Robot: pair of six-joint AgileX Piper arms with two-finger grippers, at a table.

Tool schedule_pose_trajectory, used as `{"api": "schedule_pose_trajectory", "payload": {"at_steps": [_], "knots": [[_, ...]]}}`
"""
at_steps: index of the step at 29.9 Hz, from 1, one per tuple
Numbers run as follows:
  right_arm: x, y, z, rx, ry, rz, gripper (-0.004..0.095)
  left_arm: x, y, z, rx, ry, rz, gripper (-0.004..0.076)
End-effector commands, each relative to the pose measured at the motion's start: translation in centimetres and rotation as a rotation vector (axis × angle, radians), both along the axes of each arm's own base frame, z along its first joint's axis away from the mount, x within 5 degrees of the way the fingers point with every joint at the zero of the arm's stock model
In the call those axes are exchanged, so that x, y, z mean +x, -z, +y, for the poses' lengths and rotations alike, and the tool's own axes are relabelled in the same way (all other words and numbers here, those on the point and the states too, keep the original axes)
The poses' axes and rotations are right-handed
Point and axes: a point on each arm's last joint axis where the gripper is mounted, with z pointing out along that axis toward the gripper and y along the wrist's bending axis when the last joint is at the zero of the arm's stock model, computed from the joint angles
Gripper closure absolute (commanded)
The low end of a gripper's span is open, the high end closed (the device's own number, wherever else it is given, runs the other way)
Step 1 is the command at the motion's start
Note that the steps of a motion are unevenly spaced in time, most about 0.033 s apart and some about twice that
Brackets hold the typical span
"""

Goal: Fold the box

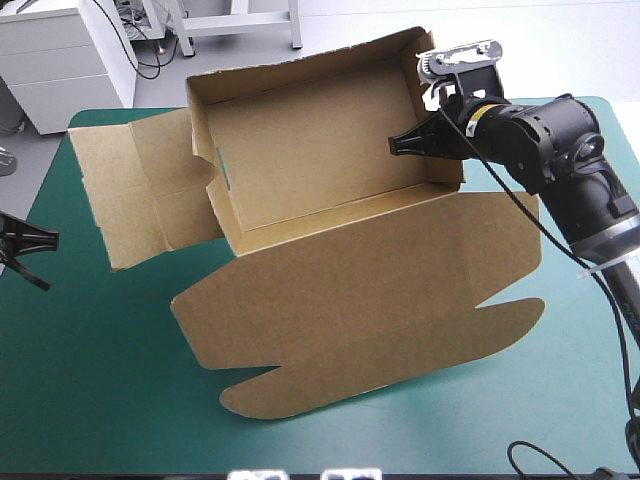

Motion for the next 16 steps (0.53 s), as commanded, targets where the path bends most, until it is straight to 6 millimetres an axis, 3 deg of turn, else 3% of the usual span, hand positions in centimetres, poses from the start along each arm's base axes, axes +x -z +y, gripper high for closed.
{"api": "schedule_pose_trajectory", "payload": {"at_steps": [1,9,16], "knots": [[-1.6,-3.3,-2.0,0.078,0.014,-0.125,0.0927,1.0,0.6,0.2,-0.051,0.064,-0.061,0.0714],[-2.4,-4.3,-6.0,0.155,0.002,-0.101,0.0927,3.4,3.7,1.4,-0.158,0.049,-0.086,0.0714],[-2.9,-4.3,-6.8,0.134,-0.009,-0.076,0.0927,7.0,7.9,0.8,-0.256,0.102,-0.031,0.0714]]}}
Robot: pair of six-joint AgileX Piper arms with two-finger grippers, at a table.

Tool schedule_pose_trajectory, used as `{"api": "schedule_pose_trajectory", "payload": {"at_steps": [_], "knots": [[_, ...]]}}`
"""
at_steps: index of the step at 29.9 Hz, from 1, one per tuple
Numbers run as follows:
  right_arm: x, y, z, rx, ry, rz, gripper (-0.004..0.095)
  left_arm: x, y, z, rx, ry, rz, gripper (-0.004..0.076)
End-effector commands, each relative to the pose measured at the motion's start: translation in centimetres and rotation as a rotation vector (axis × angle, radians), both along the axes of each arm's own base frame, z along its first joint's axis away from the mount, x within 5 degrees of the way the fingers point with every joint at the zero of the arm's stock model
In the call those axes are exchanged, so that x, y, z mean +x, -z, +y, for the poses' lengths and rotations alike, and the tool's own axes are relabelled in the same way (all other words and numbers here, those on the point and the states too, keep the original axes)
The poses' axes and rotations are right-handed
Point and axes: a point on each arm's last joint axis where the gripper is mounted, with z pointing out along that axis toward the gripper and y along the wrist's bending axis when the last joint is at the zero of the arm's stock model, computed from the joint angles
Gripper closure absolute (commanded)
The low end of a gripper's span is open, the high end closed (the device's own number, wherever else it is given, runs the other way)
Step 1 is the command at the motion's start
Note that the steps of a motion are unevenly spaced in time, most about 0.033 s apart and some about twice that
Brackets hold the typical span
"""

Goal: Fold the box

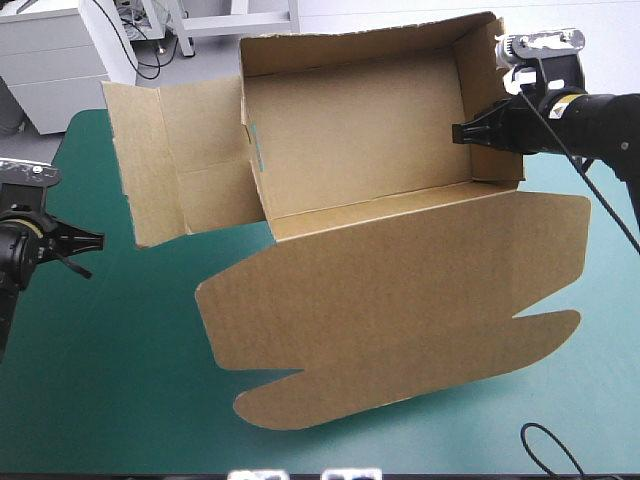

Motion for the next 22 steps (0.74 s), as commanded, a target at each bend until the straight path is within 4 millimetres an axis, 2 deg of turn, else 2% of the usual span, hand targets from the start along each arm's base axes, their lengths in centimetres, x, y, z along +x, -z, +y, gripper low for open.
{"api": "schedule_pose_trajectory", "payload": {"at_steps": [1,6,11,16,22], "knots": [[-1.6,-2.5,-0.2,0.051,-0.009,-0.115,0.0927,2.0,0.4,-0.6,-0.071,0.052,-0.084,0.0714],[-1.6,-2.5,-0.2,0.052,-0.009,-0.117,0.0927,4.3,2.3,-2.3,-0.234,0.180,-0.057,0.0714],[-1.6,-2.5,-0.2,0.051,-0.009,-0.114,0.0927,5.5,3.0,-3.8,-0.382,0.280,-0.069,0.0715],[-1.6,-2.5,-0.2,0.050,-0.011,-0.108,0.0927,5.8,2.2,-4.9,-0.485,0.369,-0.139,0.0715],[-1.6,-2.2,-0.2,0.042,-0.015,-0.087,0.0927,5.5,0.2,-7.1,-0.718,0.523,-0.205,0.0715]]}}
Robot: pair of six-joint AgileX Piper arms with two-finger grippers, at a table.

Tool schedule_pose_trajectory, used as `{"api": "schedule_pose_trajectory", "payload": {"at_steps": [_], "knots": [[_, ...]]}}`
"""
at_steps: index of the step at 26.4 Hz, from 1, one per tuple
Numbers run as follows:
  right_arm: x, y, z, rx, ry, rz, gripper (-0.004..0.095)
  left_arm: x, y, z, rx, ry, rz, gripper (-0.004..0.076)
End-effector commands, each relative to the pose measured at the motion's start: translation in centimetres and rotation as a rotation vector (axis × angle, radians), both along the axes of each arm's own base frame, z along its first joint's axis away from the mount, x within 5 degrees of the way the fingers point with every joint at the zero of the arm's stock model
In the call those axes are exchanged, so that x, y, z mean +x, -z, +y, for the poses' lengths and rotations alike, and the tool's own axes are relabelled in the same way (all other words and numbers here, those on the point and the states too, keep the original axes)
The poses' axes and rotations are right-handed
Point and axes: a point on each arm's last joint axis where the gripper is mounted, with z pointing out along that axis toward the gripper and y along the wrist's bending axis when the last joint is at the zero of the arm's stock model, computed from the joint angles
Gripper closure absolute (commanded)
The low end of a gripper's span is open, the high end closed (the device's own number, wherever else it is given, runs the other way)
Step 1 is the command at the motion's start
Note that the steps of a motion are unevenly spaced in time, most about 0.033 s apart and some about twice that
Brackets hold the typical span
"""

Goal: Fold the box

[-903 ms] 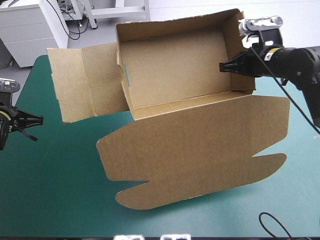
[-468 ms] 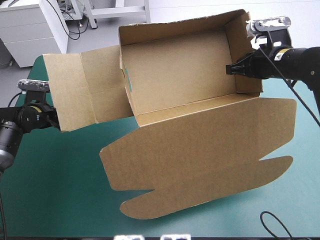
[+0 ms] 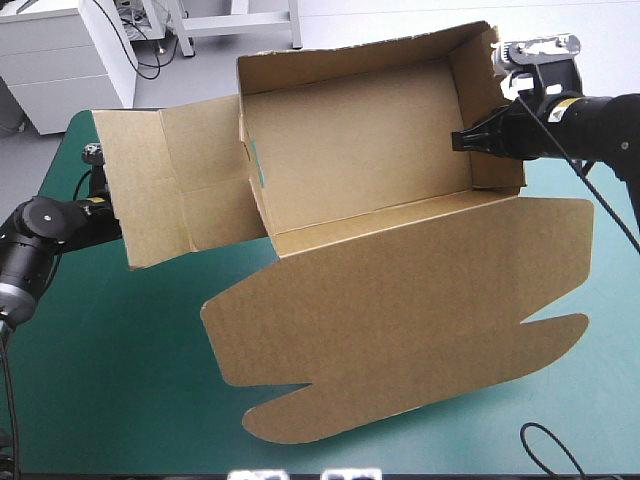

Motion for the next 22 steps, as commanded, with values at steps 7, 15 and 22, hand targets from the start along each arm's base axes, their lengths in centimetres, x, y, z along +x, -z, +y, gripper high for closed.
{"api": "schedule_pose_trajectory", "payload": {"at_steps": [7,15,22], "knots": [[-1.4,-2.5,-0.3,0.044,0.013,-0.117,0.0927,-1.5,-6.2,-3.2,-0.384,0.264,-0.186,0.0715],[-1.2,-2.4,-0.4,0.032,0.021,-0.118,0.0927,-2.8,-9.4,-4.3,-0.556,0.431,-0.226,0.0715],[0.4,-1.6,0.1,0.071,0.017,-0.105,0.0925,-4.1,-11.7,-4.9,-0.639,0.567,-0.256,0.0598]]}}
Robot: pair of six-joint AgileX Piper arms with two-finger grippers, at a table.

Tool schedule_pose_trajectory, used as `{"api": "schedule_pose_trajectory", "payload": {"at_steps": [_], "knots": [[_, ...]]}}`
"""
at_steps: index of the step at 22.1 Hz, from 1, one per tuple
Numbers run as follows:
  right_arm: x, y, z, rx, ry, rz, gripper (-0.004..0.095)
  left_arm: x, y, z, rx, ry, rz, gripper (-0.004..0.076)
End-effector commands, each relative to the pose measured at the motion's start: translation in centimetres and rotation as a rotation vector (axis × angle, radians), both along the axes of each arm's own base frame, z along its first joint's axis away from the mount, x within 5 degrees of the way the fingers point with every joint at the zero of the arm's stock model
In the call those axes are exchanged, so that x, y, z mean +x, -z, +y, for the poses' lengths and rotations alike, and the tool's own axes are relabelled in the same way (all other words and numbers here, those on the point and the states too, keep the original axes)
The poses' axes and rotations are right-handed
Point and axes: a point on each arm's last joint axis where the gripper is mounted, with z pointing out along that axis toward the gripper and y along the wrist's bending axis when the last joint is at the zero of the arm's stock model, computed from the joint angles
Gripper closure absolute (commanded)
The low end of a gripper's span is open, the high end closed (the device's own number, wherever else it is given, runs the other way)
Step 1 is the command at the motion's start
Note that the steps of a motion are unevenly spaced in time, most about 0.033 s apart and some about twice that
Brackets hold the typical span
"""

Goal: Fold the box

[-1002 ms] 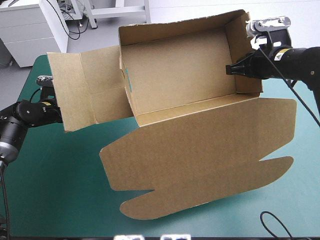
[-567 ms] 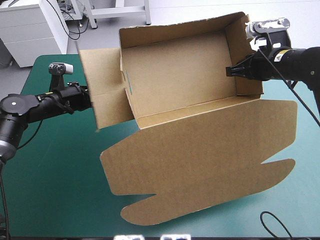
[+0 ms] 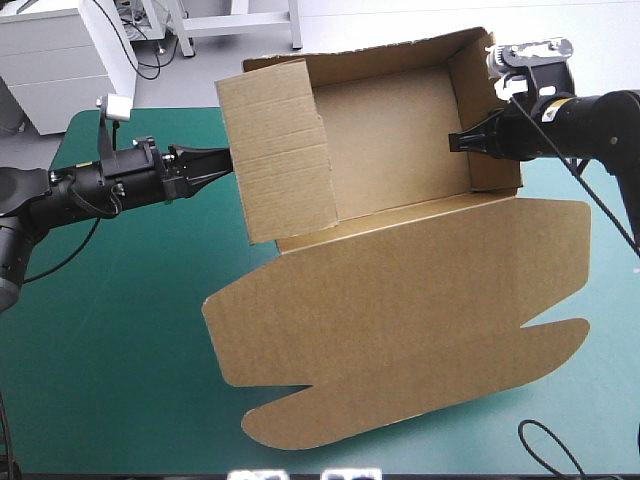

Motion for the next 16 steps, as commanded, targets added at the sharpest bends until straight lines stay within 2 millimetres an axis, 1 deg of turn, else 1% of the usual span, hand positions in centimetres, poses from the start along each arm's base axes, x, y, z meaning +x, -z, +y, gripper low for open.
{"api": "schedule_pose_trajectory", "payload": {"at_steps": [1,2,3,4,6,10,14,16], "knots": [[-0.6,-2.6,0.2,0.097,0.009,-0.153,0.0925,-1.5,-2.6,-0.4,-0.099,0.070,-0.071,0.0517],[-0.5,-2.6,0.3,0.098,0.006,-0.154,0.0925,-1.5,-2.6,-0.4,-0.099,0.074,-0.070,0.0472],[-0.5,-2.6,0.6,0.098,-0.003,-0.160,0.0925,-1.5,-2.7,-0.4,-0.100,0.074,-0.071,0.0393],[-0.5,-2.7,0.9,0.095,-0.007,-0.176,0.0925,-1.6,-2.7,-0.4,-0.111,0.078,-0.072,0.0351],[-0.5,-2.9,1.5,0.089,0.003,-0.203,0.0925,-1.7,-3.1,-0.5,-0.151,0.096,-0.076,0.0332],[-0.4,-2.8,2.7,0.066,0.009,-0.227,0.0925,-1.8,-3.3,-0.5,-0.157,0.101,-0.083,0.0332],[0.0,-2.5,2.8,0.072,0.015,-0.212,0.0925,-2.0,-3.9,-0.5,-0.130,0.100,-0.096,0.0299],[0.2,-2.3,2.9,0.076,0.021,-0.208,0.0925,-2.1,-4.3,-0.5,-0.070,0.086,-0.087,0.0273]]}}
